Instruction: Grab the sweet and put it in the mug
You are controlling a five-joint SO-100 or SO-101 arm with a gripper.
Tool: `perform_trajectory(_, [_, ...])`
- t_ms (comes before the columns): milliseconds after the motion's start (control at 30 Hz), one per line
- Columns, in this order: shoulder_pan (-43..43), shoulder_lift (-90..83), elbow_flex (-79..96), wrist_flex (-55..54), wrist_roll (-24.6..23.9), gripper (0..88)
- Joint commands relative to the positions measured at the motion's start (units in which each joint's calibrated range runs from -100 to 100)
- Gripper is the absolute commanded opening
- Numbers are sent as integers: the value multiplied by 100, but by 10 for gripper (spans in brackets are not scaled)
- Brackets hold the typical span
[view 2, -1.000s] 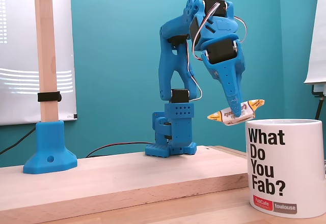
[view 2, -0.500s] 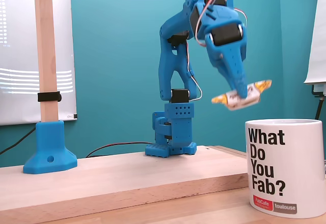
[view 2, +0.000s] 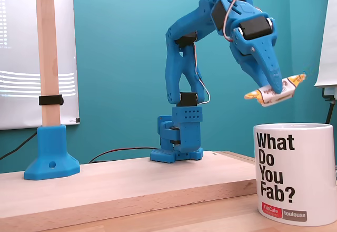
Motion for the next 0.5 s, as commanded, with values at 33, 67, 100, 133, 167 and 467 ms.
perform_trajectory(33, [-42, -289, -10, -34, -5, 30])
perform_trajectory(67, [-49, -272, -1, -34, -5, 30])
perform_trajectory(100, [-86, -263, 26, -34, -5, 30])
perform_trajectory(133, [-78, -246, 61, -42, -5, 30])
perform_trajectory(167, [-64, -246, 88, -42, -5, 30])
perform_trajectory(467, [-49, -238, 97, -42, 49, 39])
